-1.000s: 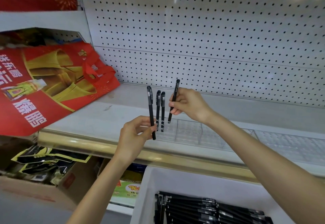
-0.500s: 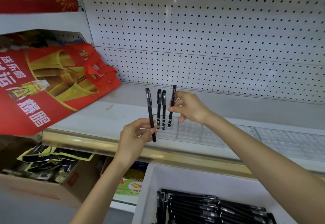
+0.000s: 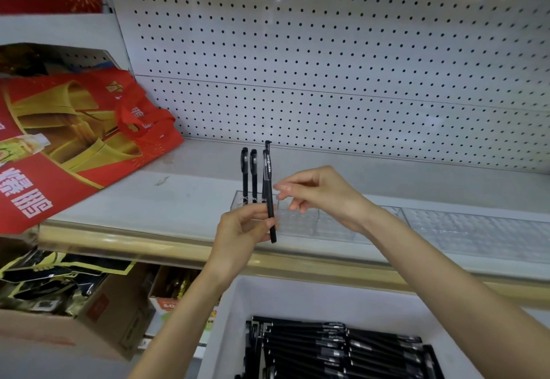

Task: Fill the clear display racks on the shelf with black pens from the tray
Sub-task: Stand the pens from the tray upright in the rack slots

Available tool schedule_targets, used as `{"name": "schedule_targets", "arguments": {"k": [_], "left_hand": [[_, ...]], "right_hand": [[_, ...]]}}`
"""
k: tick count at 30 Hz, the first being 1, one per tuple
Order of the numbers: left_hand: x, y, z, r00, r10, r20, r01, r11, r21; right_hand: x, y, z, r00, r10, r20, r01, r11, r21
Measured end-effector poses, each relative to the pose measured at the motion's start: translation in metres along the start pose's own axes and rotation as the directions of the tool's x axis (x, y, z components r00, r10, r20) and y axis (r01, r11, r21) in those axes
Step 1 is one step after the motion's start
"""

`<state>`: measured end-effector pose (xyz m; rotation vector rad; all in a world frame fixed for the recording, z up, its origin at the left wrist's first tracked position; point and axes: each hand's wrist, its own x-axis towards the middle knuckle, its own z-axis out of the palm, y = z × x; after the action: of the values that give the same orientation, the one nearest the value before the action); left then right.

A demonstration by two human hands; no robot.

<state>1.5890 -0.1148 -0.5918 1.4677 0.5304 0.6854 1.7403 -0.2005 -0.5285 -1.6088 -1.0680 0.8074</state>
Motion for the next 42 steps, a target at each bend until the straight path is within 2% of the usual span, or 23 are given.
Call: {"name": "schedule_targets", "arguments": {"k": [5, 8, 9, 11, 13, 15, 17, 19, 22, 26, 33, 42], "left_hand": [[-0.001, 0.004, 0.01, 0.997, 0.026, 0.071, -0.026, 1.0, -0.009], [-0.002, 0.009, 0.009, 0.995, 0.05, 0.081, -0.054, 0.997, 0.051], [-0.001, 0.009, 0.007, 0.996, 0.076, 0.05, -0.08, 0.993, 0.083], [0.003, 0.01, -0.003, 0.981, 0.164, -0.099, -0.149, 0.978, 0.143], [0.008, 0.012, -0.018, 0.923, 0.264, -0.281, -0.206, 0.953, 0.221], [0.01, 0.013, -0.031, 0.876, 0.333, -0.348, -0.212, 0.915, 0.344], [0.011, 0.007, -0.039, 0.897, 0.342, -0.279, -0.184, 0.864, 0.469], [0.01, -0.004, -0.042, 0.935, 0.323, -0.145, -0.184, 0.794, 0.579], [0.007, -0.015, -0.04, 0.958, 0.286, -0.04, -0.192, 0.735, 0.651], [0.004, -0.02, -0.039, 0.965, 0.263, 0.005, -0.2, 0.722, 0.662], [0.005, -0.023, -0.041, 0.966, 0.255, 0.04, -0.214, 0.706, 0.675], [0.006, -0.024, -0.04, 0.966, 0.258, 0.027, -0.21, 0.718, 0.663]], "right_hand": [[0.001, 0.0, 0.007, 0.998, -0.059, 0.013, 0.059, 0.998, 0.0], [0.002, 0.002, 0.006, 0.998, -0.069, -0.001, 0.069, 0.998, 0.002], [0.003, 0.0, 0.005, 0.997, -0.081, -0.021, 0.081, 0.997, 0.014], [0.005, -0.004, 0.002, 0.99, -0.11, -0.086, 0.115, 0.992, 0.057], [0.01, -0.008, -0.005, 0.974, -0.146, -0.173, 0.159, 0.985, 0.069], [0.016, -0.01, -0.011, 0.951, -0.182, -0.25, 0.195, 0.98, 0.028], [0.023, -0.009, -0.012, 0.937, -0.201, -0.286, 0.203, 0.979, -0.026], [0.029, -0.006, -0.01, 0.938, -0.203, -0.282, 0.192, 0.979, -0.067], [0.036, 0.0, -0.006, 0.94, -0.203, -0.273, 0.18, 0.978, -0.105], [0.043, 0.005, -0.003, 0.953, -0.163, -0.255, 0.135, 0.983, -0.124], [0.051, 0.018, 0.002, 0.978, -0.099, -0.185, 0.048, 0.964, -0.261], [0.057, 0.015, 0.005, 0.993, -0.046, -0.11, 0.006, 0.94, -0.341]]}}
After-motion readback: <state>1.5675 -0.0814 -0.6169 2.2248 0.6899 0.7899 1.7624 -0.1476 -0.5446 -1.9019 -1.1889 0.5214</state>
